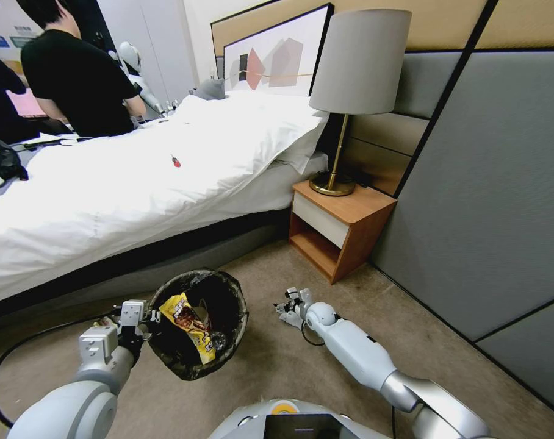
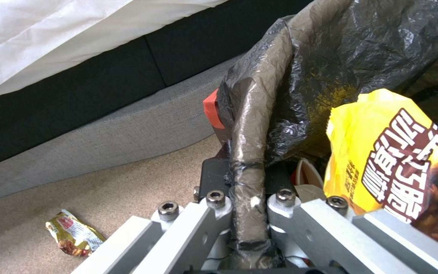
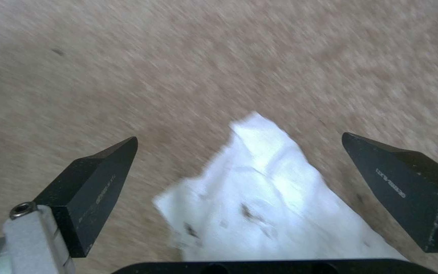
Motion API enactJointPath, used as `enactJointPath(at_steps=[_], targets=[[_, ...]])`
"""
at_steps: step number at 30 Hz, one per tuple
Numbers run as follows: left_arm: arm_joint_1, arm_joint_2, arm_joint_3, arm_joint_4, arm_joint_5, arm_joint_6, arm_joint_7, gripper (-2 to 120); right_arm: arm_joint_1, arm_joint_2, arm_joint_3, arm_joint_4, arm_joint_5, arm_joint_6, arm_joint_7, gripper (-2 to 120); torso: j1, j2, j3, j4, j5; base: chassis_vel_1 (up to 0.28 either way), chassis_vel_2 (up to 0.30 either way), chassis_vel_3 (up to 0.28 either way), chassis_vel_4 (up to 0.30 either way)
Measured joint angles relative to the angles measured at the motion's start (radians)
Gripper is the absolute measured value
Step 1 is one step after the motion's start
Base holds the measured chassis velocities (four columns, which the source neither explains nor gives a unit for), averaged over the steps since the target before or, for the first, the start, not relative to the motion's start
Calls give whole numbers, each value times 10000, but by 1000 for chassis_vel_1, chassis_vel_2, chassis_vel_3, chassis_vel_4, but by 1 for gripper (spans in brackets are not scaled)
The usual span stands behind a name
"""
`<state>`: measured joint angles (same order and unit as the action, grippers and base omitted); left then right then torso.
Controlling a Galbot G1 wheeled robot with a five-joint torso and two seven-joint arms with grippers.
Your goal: Pick up the trash bin, then pick up the garbage from the floor and place it into the trash bin.
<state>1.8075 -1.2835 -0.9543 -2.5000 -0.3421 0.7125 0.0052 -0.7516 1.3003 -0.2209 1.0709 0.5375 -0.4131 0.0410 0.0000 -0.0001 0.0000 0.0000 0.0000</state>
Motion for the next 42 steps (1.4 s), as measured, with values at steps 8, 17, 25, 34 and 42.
enactJointPath(at_steps=[8,17,25,34,42], targets=[[-19,-2,47,0,18,-1,-1,1,-69,-38,42,-127,-187,26,23,100,0,0,0,0,0,0,0,0,0],[-3,26,50,0,22,0,0,1,-104,8,72,-324,-290,83,5,100,0,0,0,1,0,0,0,0,0],[0,16,89,0,43,0,-5,1,-320,58,141,-489,-498,232,-16,100,-1,1,0,0,0,0,0,0,0],[-14,42,114,0,53,5,-7,1,-385,52,156,-486,-504,350,-16,100,0,0,0,0,1,0,0,0,0],[11,50,111,0,53,9,-5,1,-416,64,142,-467,-498,355,-15,81,0,0,0,0,0,0,0,0,0]])
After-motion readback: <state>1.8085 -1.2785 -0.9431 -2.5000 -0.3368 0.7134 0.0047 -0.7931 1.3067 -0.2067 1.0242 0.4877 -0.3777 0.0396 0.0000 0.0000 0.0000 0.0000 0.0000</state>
